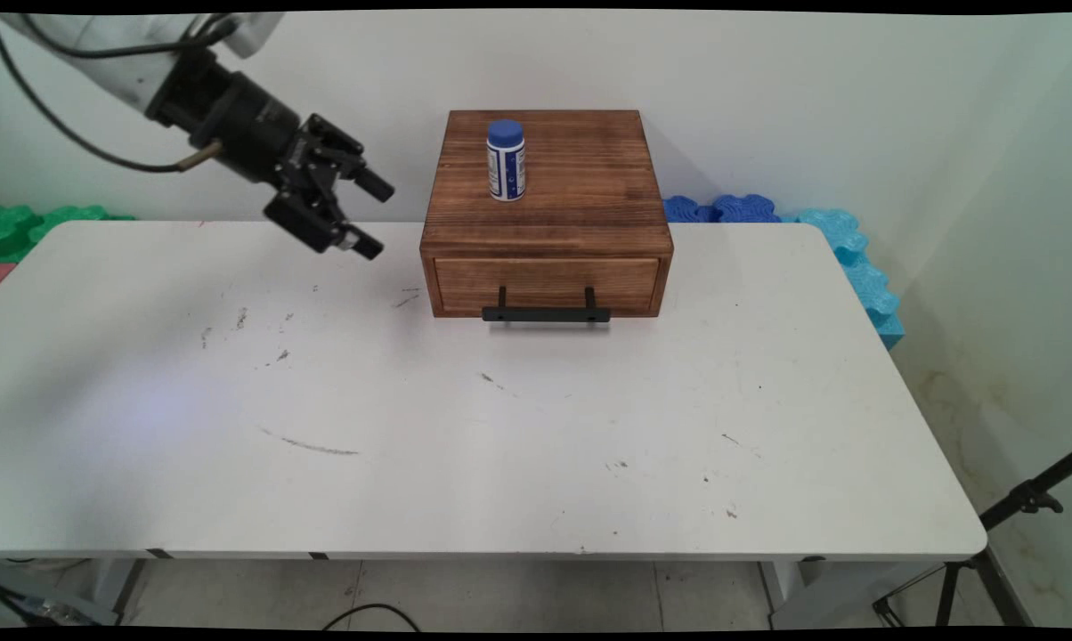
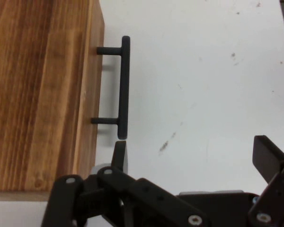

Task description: Open the drawer

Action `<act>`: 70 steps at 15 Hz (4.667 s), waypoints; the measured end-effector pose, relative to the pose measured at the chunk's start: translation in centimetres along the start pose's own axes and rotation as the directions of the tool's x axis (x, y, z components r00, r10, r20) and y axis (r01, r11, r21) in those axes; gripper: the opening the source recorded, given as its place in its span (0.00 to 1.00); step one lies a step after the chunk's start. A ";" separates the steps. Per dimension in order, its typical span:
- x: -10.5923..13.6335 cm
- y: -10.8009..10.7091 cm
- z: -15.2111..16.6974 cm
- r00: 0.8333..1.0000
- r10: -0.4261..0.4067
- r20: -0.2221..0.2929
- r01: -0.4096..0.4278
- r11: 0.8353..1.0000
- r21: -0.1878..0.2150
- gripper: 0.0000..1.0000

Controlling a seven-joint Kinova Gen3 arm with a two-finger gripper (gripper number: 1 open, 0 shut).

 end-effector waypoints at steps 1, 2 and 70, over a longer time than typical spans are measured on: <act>0.5 -0.1 0.3 1.000 -0.001 0.004 0.001 1.000 0.005 1.00; 1.3 -0.2 0.8 1.000 -0.001 0.011 0.001 1.000 0.012 1.00; 6.8 15.6 29.4 0.951 0.087 0.298 -0.091 0.996 -0.001 1.00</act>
